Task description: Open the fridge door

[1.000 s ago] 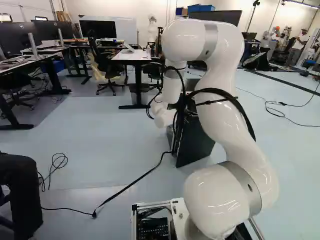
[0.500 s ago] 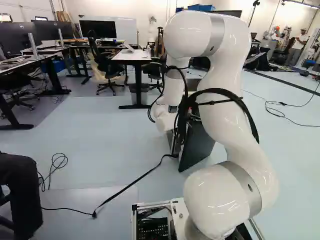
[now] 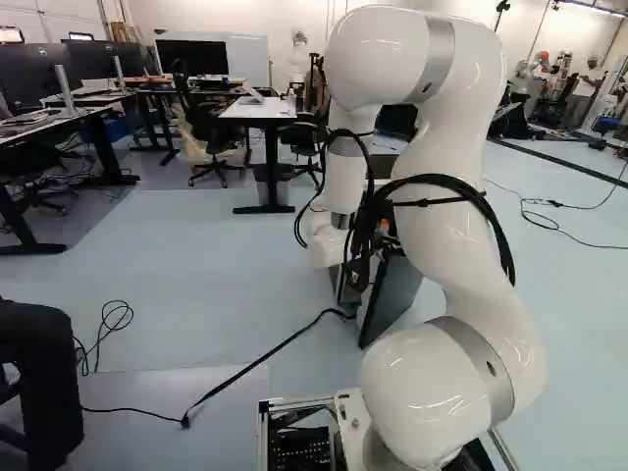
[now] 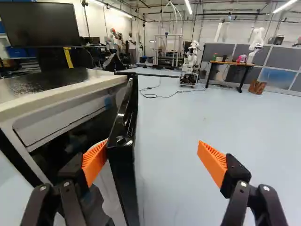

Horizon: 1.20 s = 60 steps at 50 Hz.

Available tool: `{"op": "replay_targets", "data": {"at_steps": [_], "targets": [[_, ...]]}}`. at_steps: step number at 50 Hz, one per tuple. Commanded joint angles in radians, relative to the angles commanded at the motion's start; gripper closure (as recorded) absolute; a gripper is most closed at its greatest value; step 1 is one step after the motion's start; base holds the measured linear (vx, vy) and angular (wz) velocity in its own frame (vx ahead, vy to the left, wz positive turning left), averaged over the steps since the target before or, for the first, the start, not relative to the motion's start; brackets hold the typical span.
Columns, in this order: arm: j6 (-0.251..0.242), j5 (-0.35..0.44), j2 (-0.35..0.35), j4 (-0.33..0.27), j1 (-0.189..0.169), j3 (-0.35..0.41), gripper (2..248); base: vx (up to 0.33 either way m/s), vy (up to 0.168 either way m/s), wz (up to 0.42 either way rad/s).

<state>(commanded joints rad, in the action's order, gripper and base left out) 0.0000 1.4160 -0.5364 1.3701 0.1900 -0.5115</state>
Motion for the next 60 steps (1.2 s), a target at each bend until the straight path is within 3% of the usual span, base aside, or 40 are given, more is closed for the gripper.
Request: {"op": "replay_targets", "data": {"at_steps": [26,36,60], "targets": [[0.000,0.000,0.042,0.114,0.016,0.093,3,0.000,0.000,0.000],[0.000,0.000,0.043,0.145,0.017,0.096,3,0.000,0.000,0.000],[0.000,0.000,0.025,0.155,0.039,0.049,3,0.000,0.000,0.000]]}}
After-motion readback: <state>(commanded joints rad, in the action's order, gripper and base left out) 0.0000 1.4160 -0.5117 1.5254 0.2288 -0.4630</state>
